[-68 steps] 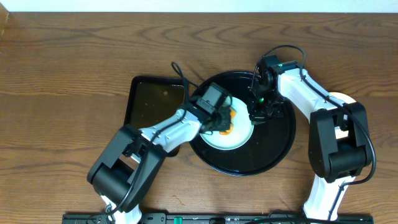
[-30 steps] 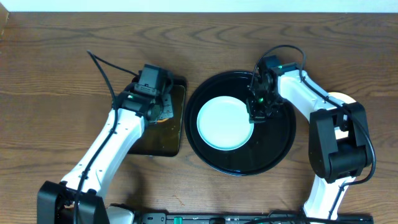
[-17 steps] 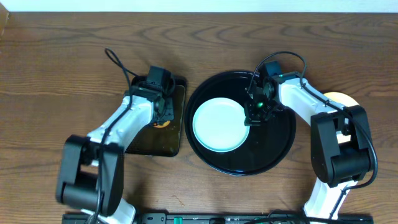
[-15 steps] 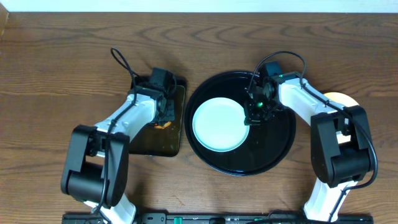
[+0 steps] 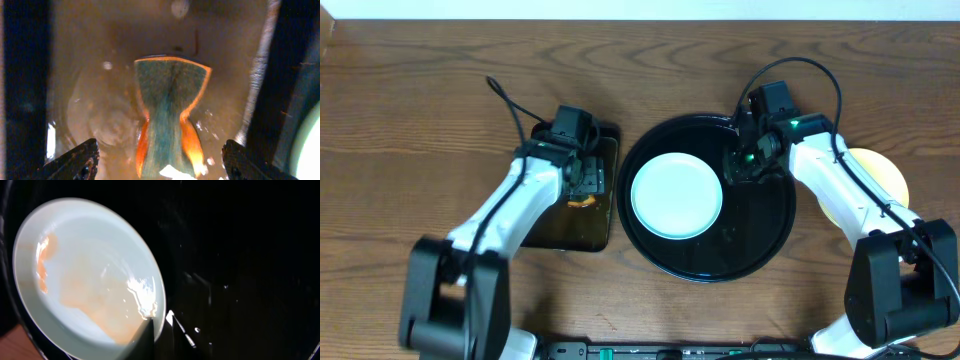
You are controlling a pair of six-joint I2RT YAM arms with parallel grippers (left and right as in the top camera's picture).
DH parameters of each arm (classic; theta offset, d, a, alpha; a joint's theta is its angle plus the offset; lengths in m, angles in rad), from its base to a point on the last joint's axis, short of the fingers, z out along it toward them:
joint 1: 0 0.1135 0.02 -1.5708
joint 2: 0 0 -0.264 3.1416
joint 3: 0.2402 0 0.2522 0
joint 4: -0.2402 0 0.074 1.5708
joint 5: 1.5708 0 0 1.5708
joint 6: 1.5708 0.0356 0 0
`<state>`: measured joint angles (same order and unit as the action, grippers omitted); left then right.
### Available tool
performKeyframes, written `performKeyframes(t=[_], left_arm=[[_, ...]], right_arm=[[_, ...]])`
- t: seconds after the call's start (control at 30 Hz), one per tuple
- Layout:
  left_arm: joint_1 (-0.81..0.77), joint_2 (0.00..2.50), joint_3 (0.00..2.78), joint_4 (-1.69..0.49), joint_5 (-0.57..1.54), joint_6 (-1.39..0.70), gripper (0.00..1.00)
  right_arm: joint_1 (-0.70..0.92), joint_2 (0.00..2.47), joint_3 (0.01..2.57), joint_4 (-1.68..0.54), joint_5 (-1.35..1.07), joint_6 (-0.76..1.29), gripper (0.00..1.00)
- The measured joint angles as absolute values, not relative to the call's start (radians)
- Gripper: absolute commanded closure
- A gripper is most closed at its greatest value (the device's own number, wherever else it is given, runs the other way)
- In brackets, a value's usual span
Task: Clean dirty plates on tray and stack at the side
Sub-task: 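Return the sponge to the black tray with the left gripper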
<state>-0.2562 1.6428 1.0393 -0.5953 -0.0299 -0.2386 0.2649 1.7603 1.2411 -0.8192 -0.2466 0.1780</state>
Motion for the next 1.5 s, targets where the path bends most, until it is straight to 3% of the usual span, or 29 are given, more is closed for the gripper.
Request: performKeyframes(t=[0.17,0.73,0.87,0.93,1.5], left_arm=[[-0.256,1.526,1.040,-0.681,-0.030,-0.286,0.20],[-0.256,1.524,1.039,-0.754,-0.029,-0.342,0.19],[-0.256,1.524,1.039,-0.755,-0.029,-0.344,0.20],[-0.256,1.524,1.039,-0.755,-0.029,-0.344,0.20],[-0.256,1.524,1.039,-0.755,-0.029,-0.344,0.20]], right_arm=[[0.268,1.760,1.241,-0.811,-0.242,0.178,0.72],[0.327,1.915,1.240,-0.696,-0.234,0.178,0.73],[0.327,1.959,1.240,-0.664,-0.234,0.179,0.86],[0.327,1.966,1.242,-0.657,-0.234,0.176,0.99],[0.323,1.969,1.242,-0.623,-0.263,0.181,0.99]])
